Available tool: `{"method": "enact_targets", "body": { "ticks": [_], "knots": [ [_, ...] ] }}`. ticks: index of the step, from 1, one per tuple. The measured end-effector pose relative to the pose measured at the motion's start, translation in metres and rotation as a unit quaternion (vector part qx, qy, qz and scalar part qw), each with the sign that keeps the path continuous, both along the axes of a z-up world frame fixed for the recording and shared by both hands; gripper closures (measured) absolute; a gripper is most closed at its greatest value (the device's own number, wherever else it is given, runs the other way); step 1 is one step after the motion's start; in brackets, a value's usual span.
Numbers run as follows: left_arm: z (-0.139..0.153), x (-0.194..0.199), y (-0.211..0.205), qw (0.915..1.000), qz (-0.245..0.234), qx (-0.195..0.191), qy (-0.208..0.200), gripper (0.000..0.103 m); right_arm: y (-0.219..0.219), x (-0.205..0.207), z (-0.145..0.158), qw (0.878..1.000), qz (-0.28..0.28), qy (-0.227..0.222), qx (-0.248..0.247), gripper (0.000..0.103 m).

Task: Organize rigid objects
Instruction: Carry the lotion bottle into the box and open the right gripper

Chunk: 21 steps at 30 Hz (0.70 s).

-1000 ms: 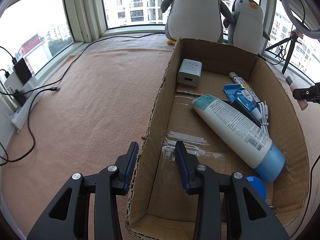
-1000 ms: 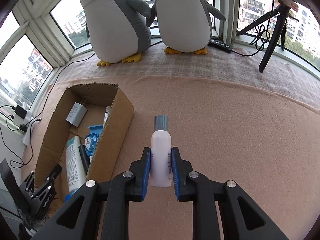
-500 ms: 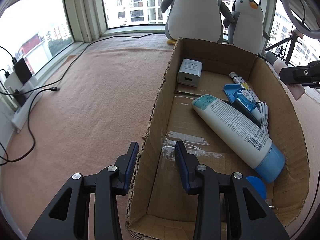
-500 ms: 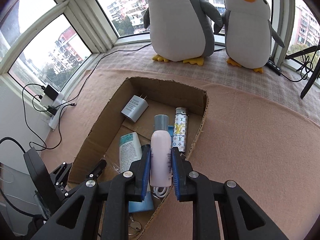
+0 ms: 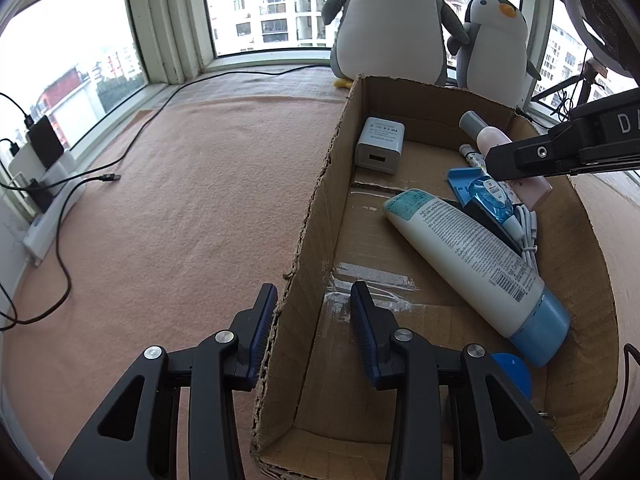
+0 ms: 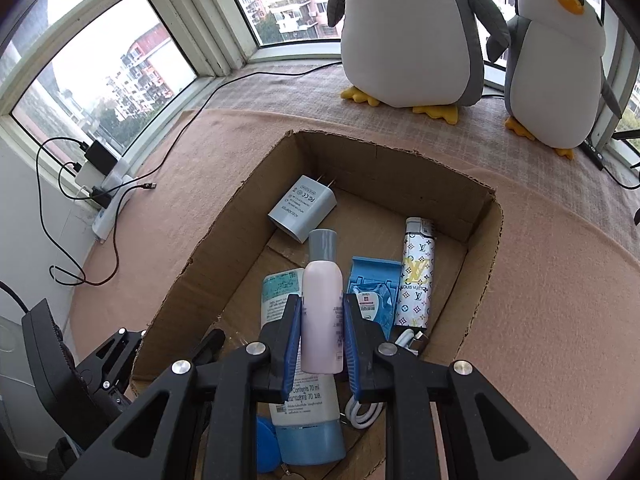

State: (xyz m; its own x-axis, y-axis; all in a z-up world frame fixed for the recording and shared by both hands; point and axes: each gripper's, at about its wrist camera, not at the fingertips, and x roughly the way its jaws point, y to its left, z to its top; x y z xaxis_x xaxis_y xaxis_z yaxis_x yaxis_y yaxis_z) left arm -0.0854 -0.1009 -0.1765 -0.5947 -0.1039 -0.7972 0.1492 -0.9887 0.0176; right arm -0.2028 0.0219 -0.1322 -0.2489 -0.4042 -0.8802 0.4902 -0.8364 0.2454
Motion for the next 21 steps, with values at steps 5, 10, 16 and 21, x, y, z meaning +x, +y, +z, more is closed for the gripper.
{"method": "enact_targets", "body": {
  "ticks": [5,10,16,21],
  "knots": [
    [-0.001,0.001,-0.001,1.0000,0.000,-0.002,0.000,0.068,0.001,0.000,0.002,1.000,0.003,0.005,0.000,0.083],
    [-0.001,0.001,-0.001,1.0000,0.000,-0.002,-0.001,0.067,0.002,0.002,0.003,1.000,0.006,0.009,0.002,0.073],
    [-0.001,0.001,-0.001,1.0000,-0.001,-0.003,-0.001,0.067,0.006,0.007,0.004,1.000,0.010,0.013,0.006,0.065],
    [-0.001,0.001,-0.002,1.0000,0.000,-0.002,-0.001,0.068,0.011,0.012,0.003,1.000,0.009,0.015,0.008,0.063]
  ]
}}
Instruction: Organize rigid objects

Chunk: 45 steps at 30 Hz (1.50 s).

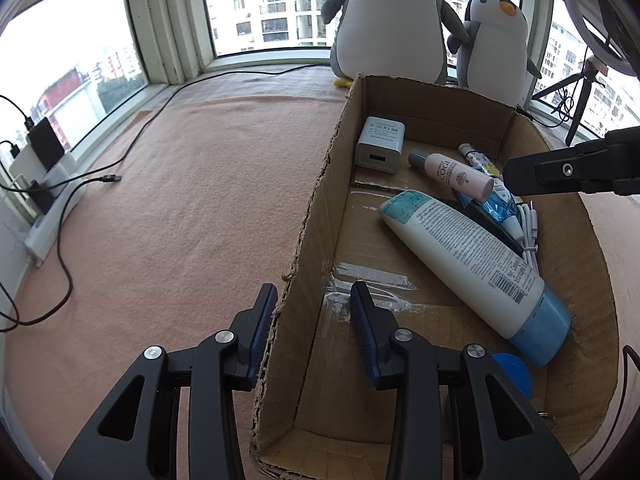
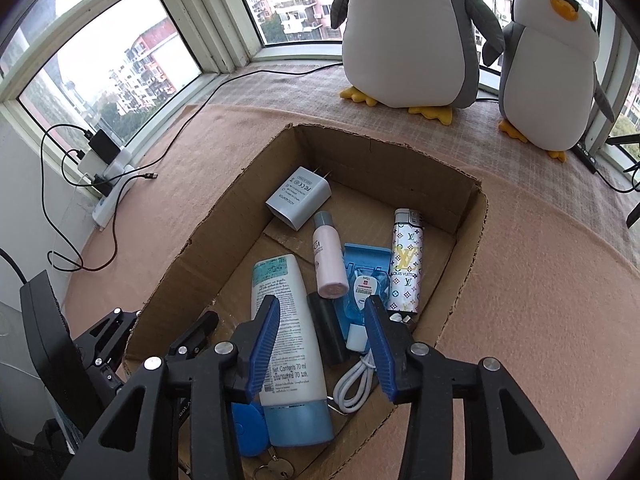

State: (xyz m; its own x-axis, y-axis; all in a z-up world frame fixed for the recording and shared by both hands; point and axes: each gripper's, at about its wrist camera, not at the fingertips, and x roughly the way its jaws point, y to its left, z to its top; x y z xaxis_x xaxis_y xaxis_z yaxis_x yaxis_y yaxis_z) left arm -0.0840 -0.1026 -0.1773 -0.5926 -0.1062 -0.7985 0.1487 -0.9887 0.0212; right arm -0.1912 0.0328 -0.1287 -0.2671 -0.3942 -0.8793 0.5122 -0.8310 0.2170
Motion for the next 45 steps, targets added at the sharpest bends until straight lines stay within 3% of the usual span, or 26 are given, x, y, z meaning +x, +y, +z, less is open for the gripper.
{"method": "enact_targets", "body": {
  "ticks": [16,27,32,35,37,40,45],
  "knots": [
    [0.013,0.006,-0.002,1.0000,0.005,-0.005,0.000,0.065,0.027,0.029,0.022,0.999,-0.004,0.032,-0.020,0.053],
    [0.056,0.036,0.004,0.9993,0.009,-0.008,0.036,0.058,0.054,0.063,0.057,0.996,-0.016,0.069,-0.046,0.050],
    [0.083,0.059,0.013,0.9985,0.003,-0.007,0.055,0.047,0.072,0.089,0.082,0.993,-0.022,0.098,-0.059,0.049],
    [0.101,0.072,0.020,0.9977,-0.001,-0.010,0.067,0.044,0.086,0.108,0.102,0.990,-0.026,0.121,-0.069,0.040],
    [0.114,0.082,0.024,0.9970,-0.003,-0.008,0.078,0.033,0.093,0.121,0.114,0.987,-0.031,0.142,-0.070,0.033],
    [0.132,0.095,0.030,0.9957,-0.005,-0.006,0.093,0.030,0.101,0.140,0.131,0.981,-0.046,0.175,-0.068,0.021],
    [0.148,0.108,0.037,0.9941,-0.007,-0.011,0.108,0.023,0.108,0.162,0.148,0.973,-0.072,0.214,-0.057,0.013]
  ]
}}
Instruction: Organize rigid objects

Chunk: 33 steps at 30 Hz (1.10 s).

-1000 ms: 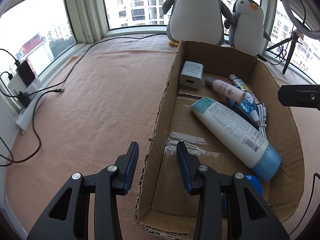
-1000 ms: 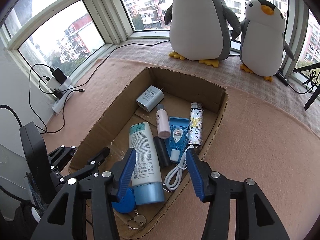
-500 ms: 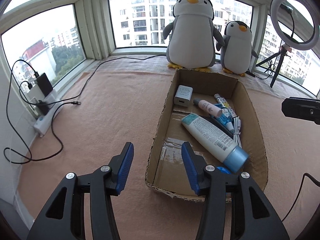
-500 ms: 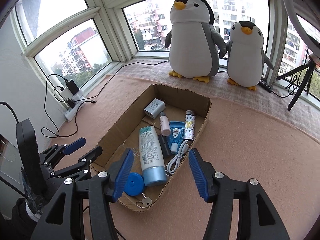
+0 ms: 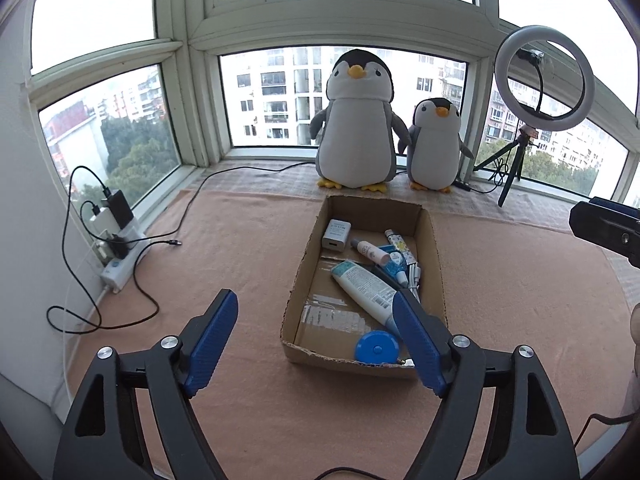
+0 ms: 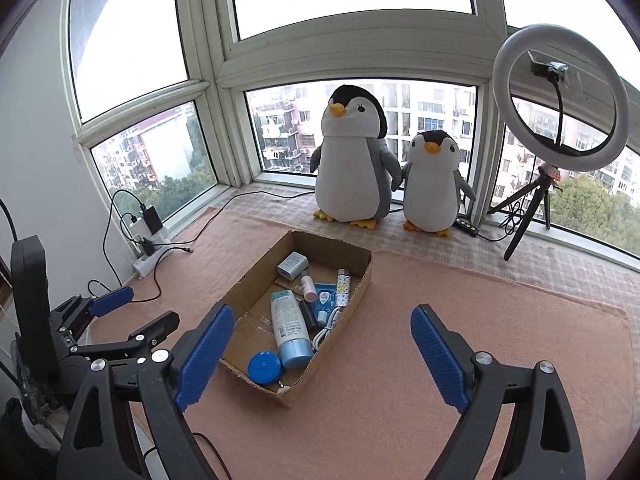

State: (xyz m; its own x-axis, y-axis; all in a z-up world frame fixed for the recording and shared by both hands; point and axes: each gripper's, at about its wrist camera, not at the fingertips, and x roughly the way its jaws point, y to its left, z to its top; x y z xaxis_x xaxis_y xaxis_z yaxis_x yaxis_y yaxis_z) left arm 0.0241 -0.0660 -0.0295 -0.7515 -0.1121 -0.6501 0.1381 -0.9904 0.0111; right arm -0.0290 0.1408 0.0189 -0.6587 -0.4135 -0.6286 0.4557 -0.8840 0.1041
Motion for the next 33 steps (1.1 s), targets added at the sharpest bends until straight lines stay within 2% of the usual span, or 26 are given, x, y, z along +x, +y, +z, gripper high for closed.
{"method": "enact_targets", "body": {
  "ticks": [4,16,33],
  "knots": [
    [-0.001,0.005,0.005,1.0000,0.003,0.001,-0.005,0.023,0.000,0.012,-0.004,1.000,-0.019,0.019,0.010,0.012],
    [-0.004,-0.001,0.009,0.9997,0.011,-0.011,-0.017,0.023,-0.013,0.016,-0.024,0.998,-0.036,0.030,0.046,0.012],
    [-0.006,-0.007,0.018,0.9995,0.002,-0.016,-0.027,0.023,-0.002,0.009,-0.027,0.998,-0.052,0.022,0.034,0.012]
  ]
}}
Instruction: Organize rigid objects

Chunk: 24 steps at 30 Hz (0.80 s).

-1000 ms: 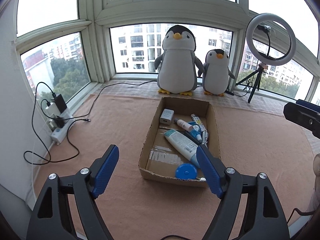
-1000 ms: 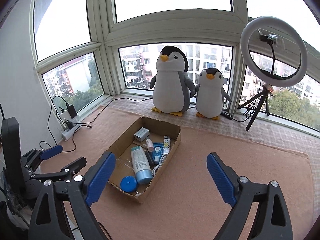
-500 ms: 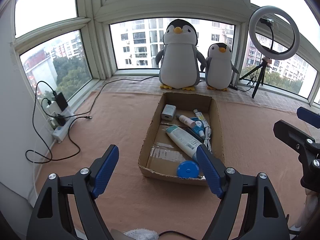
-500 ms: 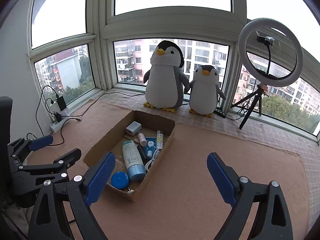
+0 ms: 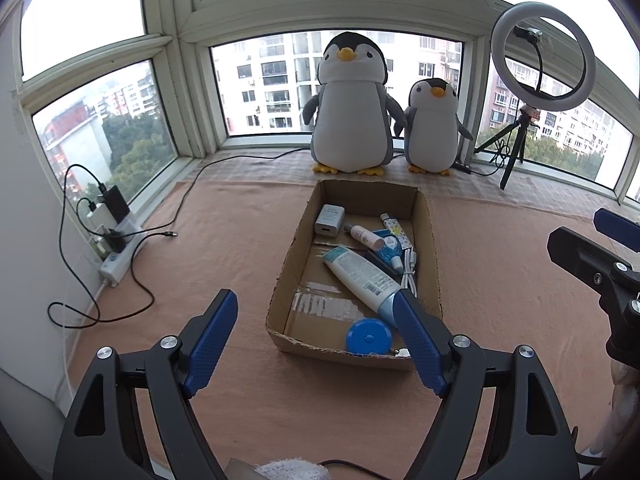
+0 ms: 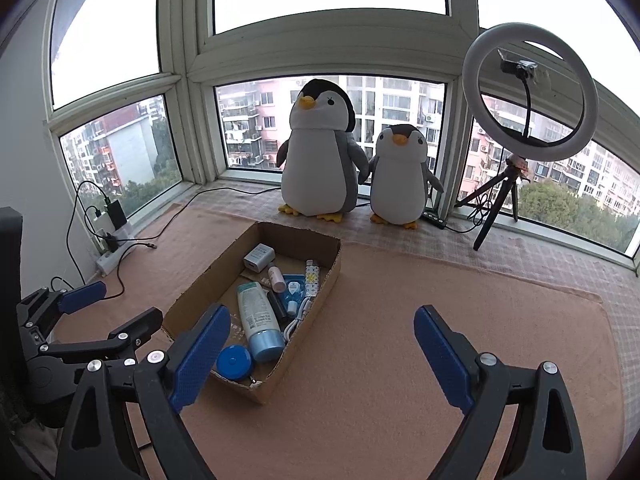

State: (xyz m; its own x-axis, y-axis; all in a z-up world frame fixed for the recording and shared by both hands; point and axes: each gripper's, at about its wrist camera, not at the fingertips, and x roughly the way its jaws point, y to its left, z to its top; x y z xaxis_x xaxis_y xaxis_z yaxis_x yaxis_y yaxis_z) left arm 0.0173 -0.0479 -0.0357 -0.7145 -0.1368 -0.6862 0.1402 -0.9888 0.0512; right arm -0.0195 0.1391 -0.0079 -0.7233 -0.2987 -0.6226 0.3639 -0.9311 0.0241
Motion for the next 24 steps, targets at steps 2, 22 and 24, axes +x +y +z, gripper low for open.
{"method": "enact_targets", "body": {
  "ticks": [2,22,24],
  "knots": [
    [0.0002,0.0003,-0.0002,1.0000,0.001,0.001,0.000,0.023,-0.0001,-0.0002,-0.0001,1.000,0.000,0.000,0.001,0.012],
    [-0.0004,-0.0014,0.0000,1.0000,0.000,0.004,-0.002,0.022,-0.0022,0.0003,-0.0022,1.000,0.003,0.001,0.007,0.012],
    [-0.0006,-0.0016,0.0001,1.0000,0.000,0.005,-0.003,0.022,-0.0022,0.0003,-0.0025,1.000,0.002,0.000,0.008,0.012]
  ]
}}
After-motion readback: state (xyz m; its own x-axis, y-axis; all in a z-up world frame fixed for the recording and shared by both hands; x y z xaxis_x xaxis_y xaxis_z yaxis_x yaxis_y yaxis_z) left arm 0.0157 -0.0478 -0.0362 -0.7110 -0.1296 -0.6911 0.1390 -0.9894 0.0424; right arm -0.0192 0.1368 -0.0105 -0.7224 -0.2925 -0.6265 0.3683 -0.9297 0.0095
